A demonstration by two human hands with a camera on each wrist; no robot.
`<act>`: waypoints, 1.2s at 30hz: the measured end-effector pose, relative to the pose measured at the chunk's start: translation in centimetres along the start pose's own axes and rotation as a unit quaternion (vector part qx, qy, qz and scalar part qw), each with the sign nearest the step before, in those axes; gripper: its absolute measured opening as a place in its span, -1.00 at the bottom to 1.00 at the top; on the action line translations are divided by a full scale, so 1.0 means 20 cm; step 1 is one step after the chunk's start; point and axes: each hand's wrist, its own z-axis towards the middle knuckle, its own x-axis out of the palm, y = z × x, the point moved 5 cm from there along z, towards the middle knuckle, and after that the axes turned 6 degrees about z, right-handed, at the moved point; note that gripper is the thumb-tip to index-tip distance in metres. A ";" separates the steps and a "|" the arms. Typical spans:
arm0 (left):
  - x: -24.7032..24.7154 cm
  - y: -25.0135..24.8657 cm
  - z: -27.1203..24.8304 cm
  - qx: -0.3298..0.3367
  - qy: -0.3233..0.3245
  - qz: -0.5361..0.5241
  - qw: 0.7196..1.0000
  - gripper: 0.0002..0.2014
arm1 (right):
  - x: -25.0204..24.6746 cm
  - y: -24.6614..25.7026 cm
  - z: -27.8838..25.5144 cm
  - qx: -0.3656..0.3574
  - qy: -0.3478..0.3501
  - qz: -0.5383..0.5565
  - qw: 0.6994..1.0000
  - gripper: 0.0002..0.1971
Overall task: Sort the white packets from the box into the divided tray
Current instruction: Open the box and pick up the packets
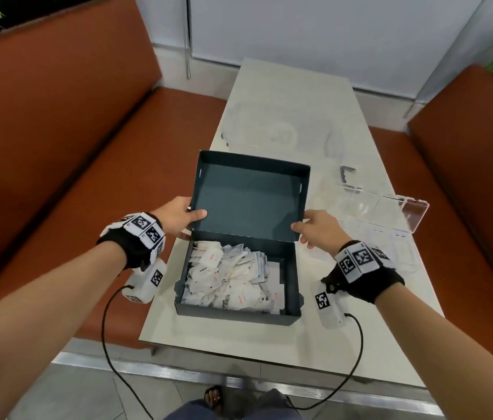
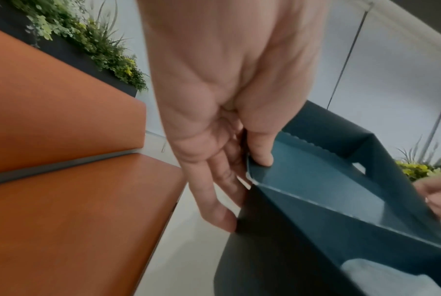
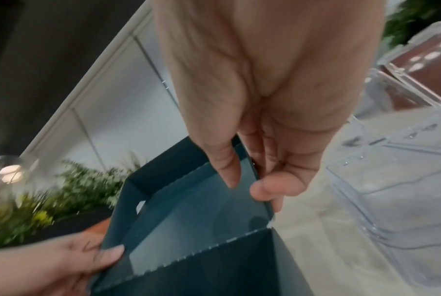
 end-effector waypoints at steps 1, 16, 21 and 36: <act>0.00 0.01 0.01 -0.020 0.009 -0.016 1.000 -0.91 | 0.02 0.00 0.00 -0.005 0.006 -0.025 1.000 -0.68; 0.05 0.01 0.07 -0.061 -0.033 0.047 0.996 -0.77 | 0.06 -0.02 -0.02 0.051 -0.022 -0.107 0.993 -0.78; 0.08 -0.02 0.05 -0.080 -0.060 0.103 0.990 -0.65 | 0.08 -0.01 -0.03 0.059 -0.021 -0.109 0.992 -0.73; 0.08 -0.06 -0.03 -0.069 0.009 0.133 0.989 -0.48 | -0.03 0.09 -0.09 0.026 -0.011 -0.162 0.986 -0.67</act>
